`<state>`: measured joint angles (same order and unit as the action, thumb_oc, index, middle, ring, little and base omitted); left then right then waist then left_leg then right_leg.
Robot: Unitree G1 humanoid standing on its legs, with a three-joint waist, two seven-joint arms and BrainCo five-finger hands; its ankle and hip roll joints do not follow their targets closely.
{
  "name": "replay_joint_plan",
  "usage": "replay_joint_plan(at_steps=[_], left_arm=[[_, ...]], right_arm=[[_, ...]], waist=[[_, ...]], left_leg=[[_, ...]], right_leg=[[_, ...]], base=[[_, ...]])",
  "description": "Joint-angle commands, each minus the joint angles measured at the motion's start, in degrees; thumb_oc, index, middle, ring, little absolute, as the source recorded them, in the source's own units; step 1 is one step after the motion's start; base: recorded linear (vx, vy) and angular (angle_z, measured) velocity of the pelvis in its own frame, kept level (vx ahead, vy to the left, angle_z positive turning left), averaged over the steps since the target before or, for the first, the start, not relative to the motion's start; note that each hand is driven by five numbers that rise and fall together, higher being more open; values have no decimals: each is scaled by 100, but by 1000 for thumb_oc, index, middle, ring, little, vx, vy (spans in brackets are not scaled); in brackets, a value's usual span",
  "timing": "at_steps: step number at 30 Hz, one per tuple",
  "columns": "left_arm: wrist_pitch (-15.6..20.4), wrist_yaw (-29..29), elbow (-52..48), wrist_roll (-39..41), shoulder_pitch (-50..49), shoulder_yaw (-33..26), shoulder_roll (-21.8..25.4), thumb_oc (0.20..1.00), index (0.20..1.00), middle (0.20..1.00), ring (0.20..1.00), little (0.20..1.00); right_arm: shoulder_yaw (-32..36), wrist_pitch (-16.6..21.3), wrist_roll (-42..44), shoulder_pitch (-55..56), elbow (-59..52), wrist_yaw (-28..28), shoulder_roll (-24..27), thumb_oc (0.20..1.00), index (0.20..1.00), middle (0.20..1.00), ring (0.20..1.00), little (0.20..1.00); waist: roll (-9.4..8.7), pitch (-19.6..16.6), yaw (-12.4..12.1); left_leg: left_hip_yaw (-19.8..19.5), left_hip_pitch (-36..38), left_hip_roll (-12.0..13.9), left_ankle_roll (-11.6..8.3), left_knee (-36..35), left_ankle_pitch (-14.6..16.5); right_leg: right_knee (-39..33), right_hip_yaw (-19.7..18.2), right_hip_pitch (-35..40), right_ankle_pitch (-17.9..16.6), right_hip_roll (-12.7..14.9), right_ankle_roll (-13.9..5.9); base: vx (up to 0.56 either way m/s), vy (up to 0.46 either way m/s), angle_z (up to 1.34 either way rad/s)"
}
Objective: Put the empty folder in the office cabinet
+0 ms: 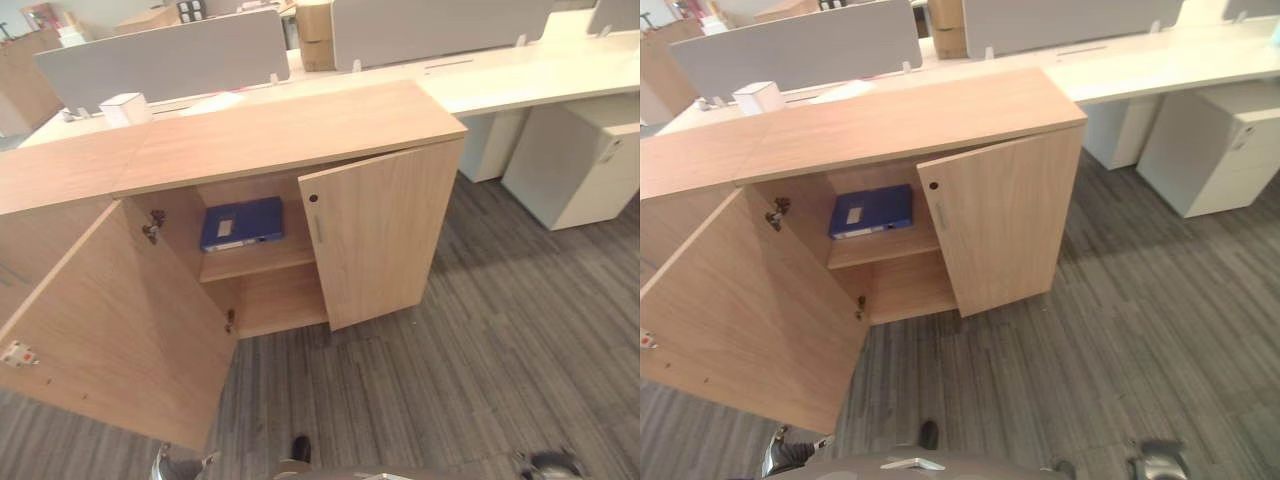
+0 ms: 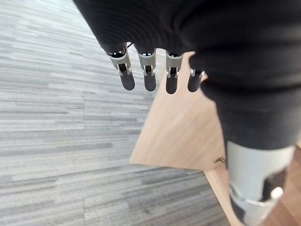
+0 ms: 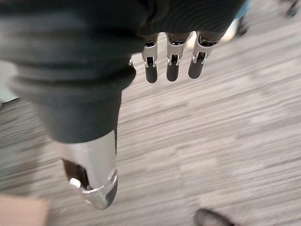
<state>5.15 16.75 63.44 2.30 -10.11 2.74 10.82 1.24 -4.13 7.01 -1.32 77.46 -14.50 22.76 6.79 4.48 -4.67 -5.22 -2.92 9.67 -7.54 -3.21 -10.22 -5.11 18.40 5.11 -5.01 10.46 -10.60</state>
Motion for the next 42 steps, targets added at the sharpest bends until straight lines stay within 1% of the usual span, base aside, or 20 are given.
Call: replay_joint_plan(at_steps=[1,2,3,4,6,7,9,10,11,12,13,15,17,18,20,21,22,25,35,42], left_arm=[[74,294,63,188,440,-289,702,1000,1000,1000,1000,1000],[74,294,63,188,440,-289,702,1000,1000,1000,1000,1000],[79,286,-39,193,405,-368,774,1000,1000,1000,1000,1000],[121,343,-241,277,391,-654,988,1000,1000,1000,1000,1000],[120,342,-244,277,390,-658,988,1000,1000,1000,1000,1000],[141,367,-393,290,363,-860,1160,1000,1000,1000,1000,1000],[141,436,-572,267,309,-1019,1282,1000,1000,1000,1000,1000],[140,465,-626,236,266,-1100,1358,1000,1000,1000,1000,1000],[137,464,-632,234,261,-1105,1360,1000,1000,1000,1000,1000],[144,511,-696,152,228,-1241,1499,1000,1000,1000,1000,1000],[154,537,-762,58,228,-1317,1618,1000,1000,1000,1000,1000],[143,577,-825,37,266,-1437,1785,1000,1000,1000,1000,1000],[133,659,-946,9,404,-1484,2008,1000,1000,1000,1000,1000],[136,663,-1127,-79,494,-1404,2136,1000,1000,1000,1000,1000],[132,662,-1131,-80,495,-1406,2143,1000,1000,1000,1000,1000],[153,728,-1510,-265,577,-1457,2312,1000,1000,1000,1000,1000],[164,754,-1565,-259,574,-1500,2342,1000,1000,1000,1000,1000],[141,792,-1816,-308,566,-1556,2378,1000,1000,1000,1000,1000],[47,699,-3072,-763,489,-1639,2408,1000,1000,1000,1000,1000],[36,662,-3182,-779,873,-1490,2532,1000,1000,1000,1000,1000]], right_arm=[[248,-220,-387,-377,766,-370,223,1000,1000,1000,1000,1000],[248,-220,-387,-377,766,-370,223,1000,1000,1000,1000,1000],[368,-227,-368,-302,845,-325,314,1000,1000,1000,1000,1000],[603,-231,-288,-194,909,-247,468,1000,1000,1000,1000,1000],[600,-231,-288,-197,910,-246,469,1000,1000,1000,1000,1000],[669,-215,-164,-111,871,-131,444,1000,1000,1000,1000,1000],[738,-190,-59,-67,774,-72,406,1000,1000,1000,1000,1000],[800,-204,-12,-75,759,-35,394,1000,1000,1000,1000,1000],[798,-207,-12,-74,755,-35,390,1000,1000,1000,1000,1000],[816,-210,-25,-61,691,36,357,1000,1000,1000,1000,1000],[824,-214,-53,-5,670,148,298,1000,1000,1000,1000,1000],[824,-261,-59,43,637,259,255,1000,1000,1000,1000,1000],[811,-208,125,3,547,235,151,1000,1000,1000,1000,1000],[745,-133,263,32,456,218,5,1000,1000,1000,1000,1000],[746,-134,264,31,452,215,-5,1000,1000,1000,1000,1000],[606,-98,387,206,442,363,-251,1000,1000,1000,1000,1000],[605,-108,392,189,464,353,-245,1000,1000,1000,1000,1000],[674,-136,333,153,540,298,-163,1000,1000,1000,1000,1000],[824,-112,423,362,482,408,-272,1000,1000,1000,1000,1000],[789,-88,488,434,435,481,-306,1000,1000,1000,1000,1000]], waist=[[-651,241,-98],[-651,241,-98],[-625,244,-71],[-509,255,88],[-505,258,86],[-376,252,188],[-286,256,261],[-274,257,283],[-293,256,273],[-290,238,295],[-305,204,281],[-342,232,296],[-369,364,386],[-413,412,452],[-421,406,441],[-519,344,529],[-556,338,525],[-580,358,513],[-826,108,637],[-960,36,754]], left_leg=[[7,-85,-263,-102,-29,540],[7,-85,-263,-102,-29,540],[59,6,-151,-117,-46,588],[166,142,116,-188,-38,628],[171,150,124,-191,-44,629],[334,292,198,-204,-127,690],[366,304,72,-122,-179,818],[419,323,-48,-68,-179,932],[436,325,-72,-53,-179,932],[468,386,-348,80,-179,1098],[535,420,-531,152,-179,1209],[572,529,-831,310,-179,1321],[548,599,-879,399,-179,1341],[598,612,-885,400,-179,1370],[608,596,-884,399,-179,1355],[496,626,-1008,467,-179,1336],[493,632,-1026,484,-179,1332],[477,653,-1050,533,-179,1356],[566,818,-946,529,-179,1494],[628,858,-877,501,-179,1538]], right_leg=[[390,433,-259,811,-28,342],[390,433,-259,811,-28,342],[417,453,-313,805,-11,331],[491,458,-537,687,144,267],[503,453,-541,694,138,268],[517,422,-658,588,214,194],[553,332,-744,419,369,100],[584,286,-795,280,543,14],[591,266,-807,273,567,0],[627,169,-866,111,857,-114],[663,158,-865,96,1048,-178],[1061,1,-986,100,1416,-217],[1600,-468,-1234,131,1334,-76],[1501,-664,-1209,292,1053,-5],[1476,-672,-1220,263,1046,2],[1278,-1119,-1125,358,764,-68],[1302,-1207,-1158,298,714,-82],[1359,-1109,-1242,88,755,-199],[1059,-1120,-893,275,716,-236],[953,-1131,-832,255,691,-240]], base=[[-125,76,40],[-153,124,58],[-148,303,60],[-147,302,55],[-88,230,23],[-71,326,20],[-63,407,18],[-32,267,11],[-23,421,8],[1,446,-3],[8,558,-1],[8,436,-9],[-30,262,-18],[-39,78,-19],[3,52,3],[37,87,23],[36,87,41],[17,18,24],[57,-23,-10],[15,-10,2]])
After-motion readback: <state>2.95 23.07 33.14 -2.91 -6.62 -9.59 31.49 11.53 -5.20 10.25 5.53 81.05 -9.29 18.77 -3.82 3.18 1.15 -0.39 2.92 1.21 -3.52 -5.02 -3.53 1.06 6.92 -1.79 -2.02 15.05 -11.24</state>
